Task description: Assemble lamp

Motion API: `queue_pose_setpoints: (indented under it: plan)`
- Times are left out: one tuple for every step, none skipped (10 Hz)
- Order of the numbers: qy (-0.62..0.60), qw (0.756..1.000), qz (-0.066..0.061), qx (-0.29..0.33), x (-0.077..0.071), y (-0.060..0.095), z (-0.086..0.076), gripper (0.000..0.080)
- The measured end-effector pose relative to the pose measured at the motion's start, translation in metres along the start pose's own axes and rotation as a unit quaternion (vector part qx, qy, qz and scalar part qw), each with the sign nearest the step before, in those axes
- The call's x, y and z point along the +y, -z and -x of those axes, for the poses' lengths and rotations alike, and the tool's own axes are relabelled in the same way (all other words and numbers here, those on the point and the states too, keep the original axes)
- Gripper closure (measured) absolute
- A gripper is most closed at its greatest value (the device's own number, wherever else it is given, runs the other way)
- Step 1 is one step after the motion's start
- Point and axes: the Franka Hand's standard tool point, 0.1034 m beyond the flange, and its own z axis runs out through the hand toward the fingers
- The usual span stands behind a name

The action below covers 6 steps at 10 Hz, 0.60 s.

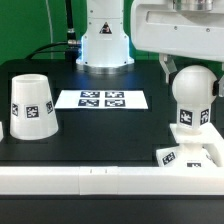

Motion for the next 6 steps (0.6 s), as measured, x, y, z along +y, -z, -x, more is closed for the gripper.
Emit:
queue_pose_setpoints:
  plan:
    - [-0.003, 1.000, 0.001, -0.001, -0.0001, 0.0001, 0.0002, 0.0222]
    - [-0.032, 0.999, 0.000, -0.002, -0.0004, 0.0001, 0.0007, 0.0222]
    - [-0.043, 0.999, -0.001, -0.004, -0.0011, -0.0003, 0.0015, 0.0222]
    - [-0.030, 1.000, -0.002, -0.004, -0.0012, -0.0004, 0.0018, 0.0126]
    - [0.018, 1.000, -0.002, -0.004, -0.0004, 0.0006, 0.0003, 0.0126]
    - [0.032, 0.999, -0.002, -0.004, -0.0006, 0.0008, 0.0004, 0.0104]
